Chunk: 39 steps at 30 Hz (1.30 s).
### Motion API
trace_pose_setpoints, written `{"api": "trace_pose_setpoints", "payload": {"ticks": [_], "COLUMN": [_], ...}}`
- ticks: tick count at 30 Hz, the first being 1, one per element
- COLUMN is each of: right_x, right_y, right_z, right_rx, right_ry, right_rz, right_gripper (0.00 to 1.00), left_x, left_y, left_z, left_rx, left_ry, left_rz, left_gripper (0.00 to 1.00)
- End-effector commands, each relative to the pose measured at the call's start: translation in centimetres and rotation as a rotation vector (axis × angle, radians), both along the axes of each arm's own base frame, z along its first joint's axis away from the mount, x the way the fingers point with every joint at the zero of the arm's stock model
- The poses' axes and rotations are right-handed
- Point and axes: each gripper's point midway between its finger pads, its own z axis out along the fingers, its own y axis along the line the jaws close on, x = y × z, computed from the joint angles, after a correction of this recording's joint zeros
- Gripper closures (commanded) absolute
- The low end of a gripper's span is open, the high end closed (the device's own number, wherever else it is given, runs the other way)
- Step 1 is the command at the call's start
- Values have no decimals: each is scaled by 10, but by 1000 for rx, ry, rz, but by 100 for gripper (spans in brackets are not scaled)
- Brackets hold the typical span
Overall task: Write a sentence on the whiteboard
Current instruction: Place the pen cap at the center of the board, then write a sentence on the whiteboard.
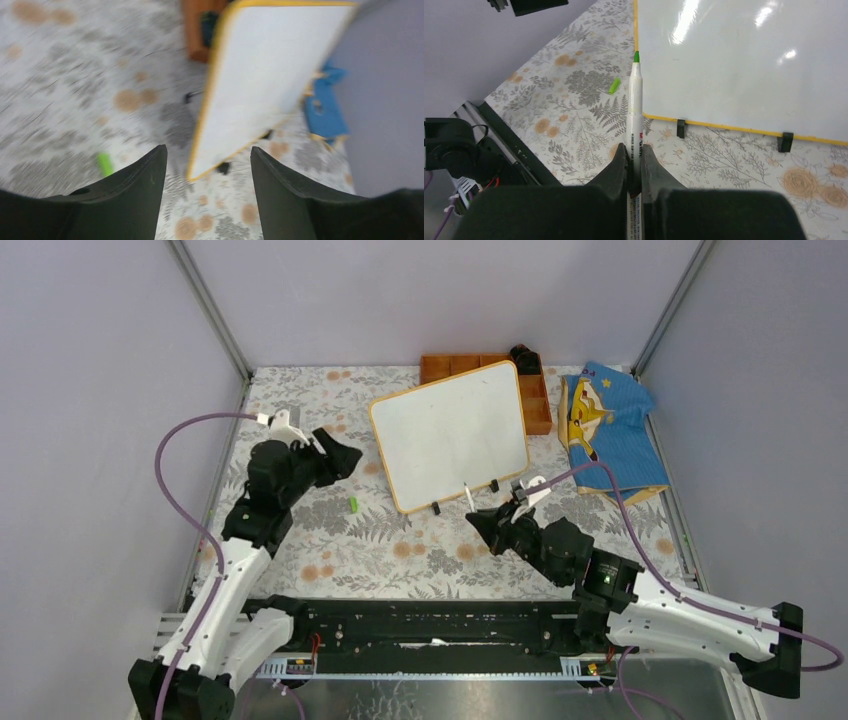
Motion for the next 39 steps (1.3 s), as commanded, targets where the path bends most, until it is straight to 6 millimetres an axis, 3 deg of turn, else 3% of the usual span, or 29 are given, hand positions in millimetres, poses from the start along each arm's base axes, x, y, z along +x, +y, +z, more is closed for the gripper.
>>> {"api": "trace_pose_setpoints", "payload": {"ticks": [1, 4, 6, 10, 14, 31, 39], "right_x": [-13, -20, -24, -31, -34, -43, -44], "right_y": [20, 29, 34, 41, 48, 69, 69], "right_z": [54, 66, 73, 84, 90, 104, 106], "right_rx": [57, 91, 120, 178, 201, 240, 245], "right_ry": [-98, -91, -82, -52, -25, -22, -35], "right_rz": [146, 201, 230, 268, 288, 384, 386], "right_gripper": [100, 100, 100, 100, 100, 100, 100], "left_x": [-27, -61, -81, -113, -131, -148, -159], "left_y": [-59, -91, -108, -137, -156, -178, -184], "left_z": [78, 111, 123, 133, 133, 133, 139], "left_rx": [-131, -269, -331, -367, -348, -355, -442], "left_ry": [-351, -482, -535, -611, -678, -613, -569], "left_rz": [-405, -653, -788, -971, -1045, -1151, -1196], "left_gripper": [31, 30, 30, 29, 28, 25, 41]}}
